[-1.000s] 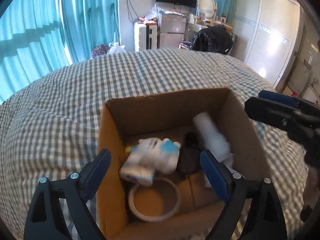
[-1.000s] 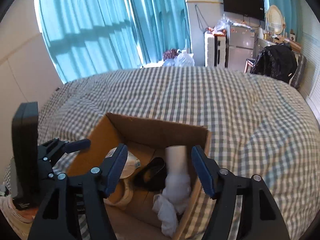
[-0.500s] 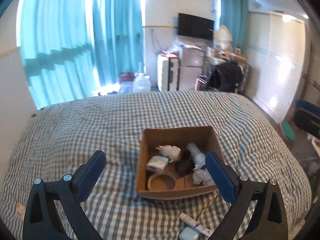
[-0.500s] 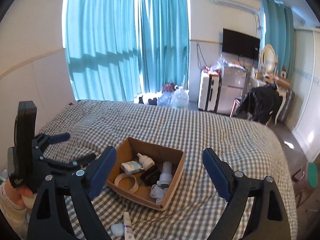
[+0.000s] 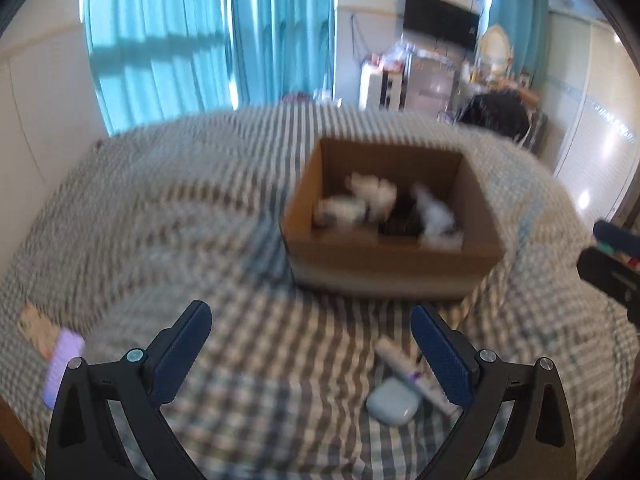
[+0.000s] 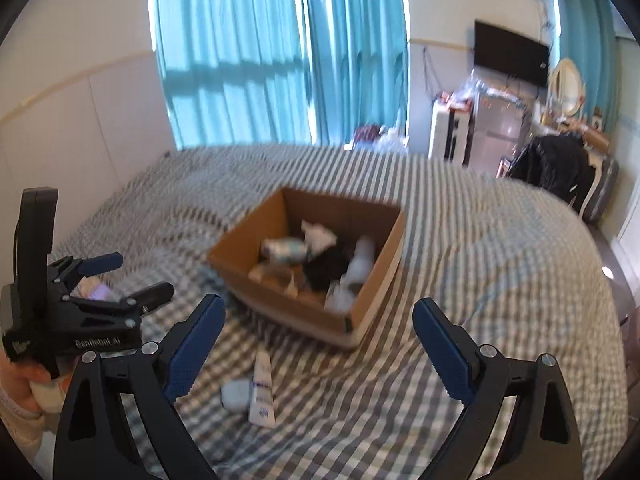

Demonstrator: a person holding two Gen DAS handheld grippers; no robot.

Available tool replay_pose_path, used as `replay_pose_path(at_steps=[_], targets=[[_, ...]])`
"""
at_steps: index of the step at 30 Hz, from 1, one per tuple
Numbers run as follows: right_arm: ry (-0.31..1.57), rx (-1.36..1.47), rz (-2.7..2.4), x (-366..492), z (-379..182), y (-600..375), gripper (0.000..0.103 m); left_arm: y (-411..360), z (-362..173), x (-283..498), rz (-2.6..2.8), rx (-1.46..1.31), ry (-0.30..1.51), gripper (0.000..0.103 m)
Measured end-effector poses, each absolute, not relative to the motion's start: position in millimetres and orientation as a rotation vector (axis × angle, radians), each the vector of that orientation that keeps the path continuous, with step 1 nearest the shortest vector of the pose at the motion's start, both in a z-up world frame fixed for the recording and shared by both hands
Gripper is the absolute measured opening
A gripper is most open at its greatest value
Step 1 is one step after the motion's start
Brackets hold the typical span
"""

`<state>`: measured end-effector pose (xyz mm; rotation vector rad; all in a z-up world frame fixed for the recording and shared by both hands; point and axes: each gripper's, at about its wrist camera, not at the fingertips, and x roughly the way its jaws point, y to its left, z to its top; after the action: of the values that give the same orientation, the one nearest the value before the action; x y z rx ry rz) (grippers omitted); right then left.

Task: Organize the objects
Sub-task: 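Withdraw both open tools from the box, then grasp the white earbud case with the left tool while the right tool reaches the toothpaste tube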

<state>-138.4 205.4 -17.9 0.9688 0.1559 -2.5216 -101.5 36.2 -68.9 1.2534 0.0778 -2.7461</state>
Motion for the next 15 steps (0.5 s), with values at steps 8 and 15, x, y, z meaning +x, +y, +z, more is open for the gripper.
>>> replay_pose_path(at_steps=[8, 15], targets=[[0.091, 1.082, -2.487, -153.8, -81.0, 211.9, 0.095, 78.7, -157.2, -94.1, -2.669, 1.563, -0.049, 0.102], [0.044, 1.125, -2.513, -152.0, -83.0, 226.8, 0.095, 109.2, -172.0, -86.3, -2.731, 1.653, -0.117, 0.102]])
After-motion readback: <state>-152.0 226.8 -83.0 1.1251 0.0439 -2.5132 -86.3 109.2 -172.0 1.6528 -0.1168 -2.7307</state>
